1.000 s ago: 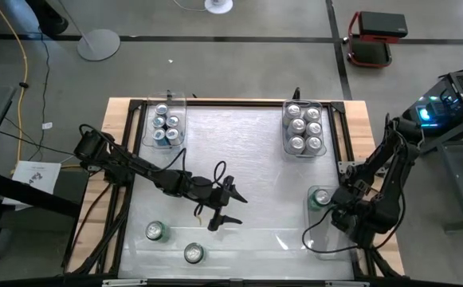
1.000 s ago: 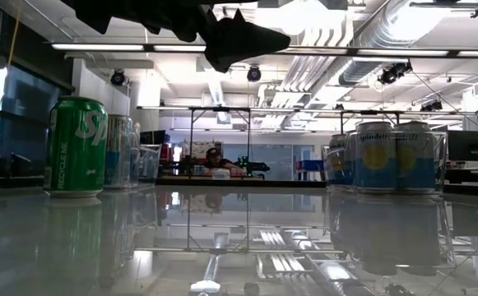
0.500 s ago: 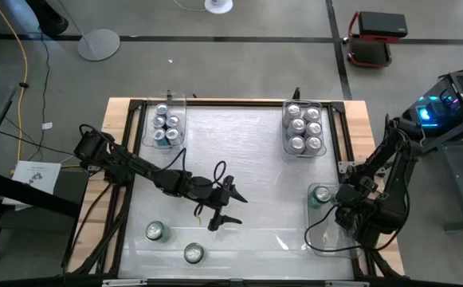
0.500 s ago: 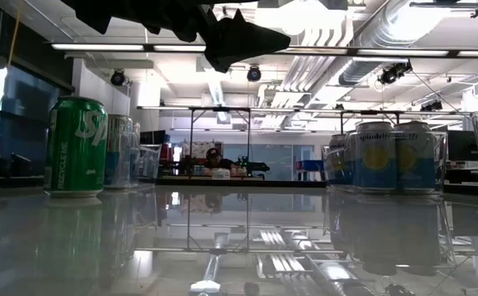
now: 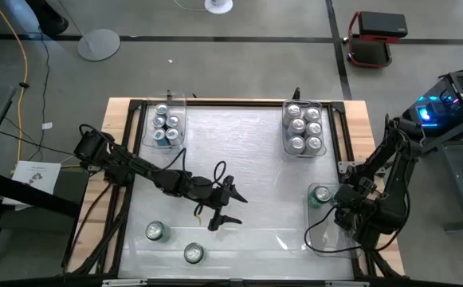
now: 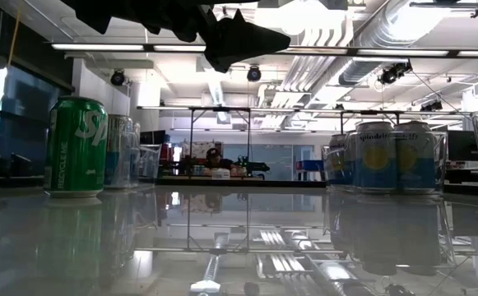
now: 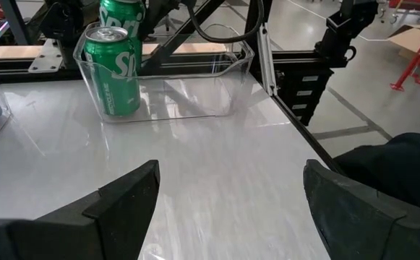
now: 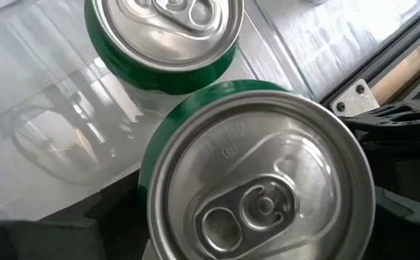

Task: Sort soda cans
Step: Put the green soda can into the bottom transparent bin

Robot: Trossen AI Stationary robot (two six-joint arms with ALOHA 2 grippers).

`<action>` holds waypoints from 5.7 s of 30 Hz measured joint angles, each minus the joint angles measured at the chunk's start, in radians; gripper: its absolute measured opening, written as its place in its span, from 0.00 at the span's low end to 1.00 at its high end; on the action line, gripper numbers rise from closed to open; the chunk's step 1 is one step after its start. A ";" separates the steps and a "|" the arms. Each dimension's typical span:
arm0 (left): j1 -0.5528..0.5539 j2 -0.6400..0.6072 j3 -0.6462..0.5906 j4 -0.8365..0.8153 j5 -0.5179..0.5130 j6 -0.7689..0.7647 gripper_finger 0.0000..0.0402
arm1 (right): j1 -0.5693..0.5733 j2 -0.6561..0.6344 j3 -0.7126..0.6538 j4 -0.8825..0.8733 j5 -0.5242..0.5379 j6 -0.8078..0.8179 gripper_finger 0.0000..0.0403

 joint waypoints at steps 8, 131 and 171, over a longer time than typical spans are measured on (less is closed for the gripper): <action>0.000 0.000 0.000 0.000 0.000 0.000 0.79 | 0.000 0.000 0.000 -0.028 0.003 0.055 0.81; -0.693 0.017 0.226 -0.951 -0.676 -0.598 0.78 | -0.639 0.583 0.361 1.843 0.206 -1.723 0.84; -0.551 -0.034 -0.179 -0.059 -0.473 -0.233 0.56 | -0.543 0.583 0.361 1.803 0.440 -1.575 0.84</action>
